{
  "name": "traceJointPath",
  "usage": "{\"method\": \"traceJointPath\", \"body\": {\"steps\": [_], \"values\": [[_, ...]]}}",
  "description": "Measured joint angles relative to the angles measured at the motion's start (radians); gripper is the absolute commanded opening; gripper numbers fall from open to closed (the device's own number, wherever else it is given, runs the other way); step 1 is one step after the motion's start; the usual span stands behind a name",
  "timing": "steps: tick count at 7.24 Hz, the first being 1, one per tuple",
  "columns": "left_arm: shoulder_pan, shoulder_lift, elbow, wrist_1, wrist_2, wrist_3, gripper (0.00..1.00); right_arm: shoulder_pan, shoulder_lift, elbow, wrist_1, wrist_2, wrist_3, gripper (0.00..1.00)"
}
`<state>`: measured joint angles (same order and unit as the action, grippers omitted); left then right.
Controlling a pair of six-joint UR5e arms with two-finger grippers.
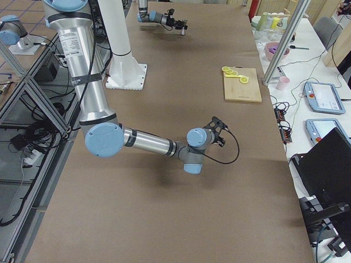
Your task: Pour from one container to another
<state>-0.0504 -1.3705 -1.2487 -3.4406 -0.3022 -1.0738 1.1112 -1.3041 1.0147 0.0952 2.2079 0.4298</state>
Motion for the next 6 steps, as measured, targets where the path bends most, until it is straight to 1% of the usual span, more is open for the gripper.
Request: {"method": "traceJointPath", "body": {"steps": [2,3,4,6], "values": [[0.0,0.002,-0.005,0.0,0.0,0.001,0.14,0.028,0.02,0.029,-0.076,0.075,-0.062,0.0],[0.0,0.005,-0.014,0.0,0.0,0.002,0.04,0.045,0.023,0.039,-0.113,0.119,-0.127,0.0],[0.0,0.014,-0.031,-0.001,0.0,0.004,0.0,0.064,0.024,0.044,-0.133,0.162,-0.179,0.0],[-0.001,0.044,-0.089,0.002,-0.004,0.021,0.0,0.1,0.01,0.062,-0.136,0.23,-0.22,0.0]]}}
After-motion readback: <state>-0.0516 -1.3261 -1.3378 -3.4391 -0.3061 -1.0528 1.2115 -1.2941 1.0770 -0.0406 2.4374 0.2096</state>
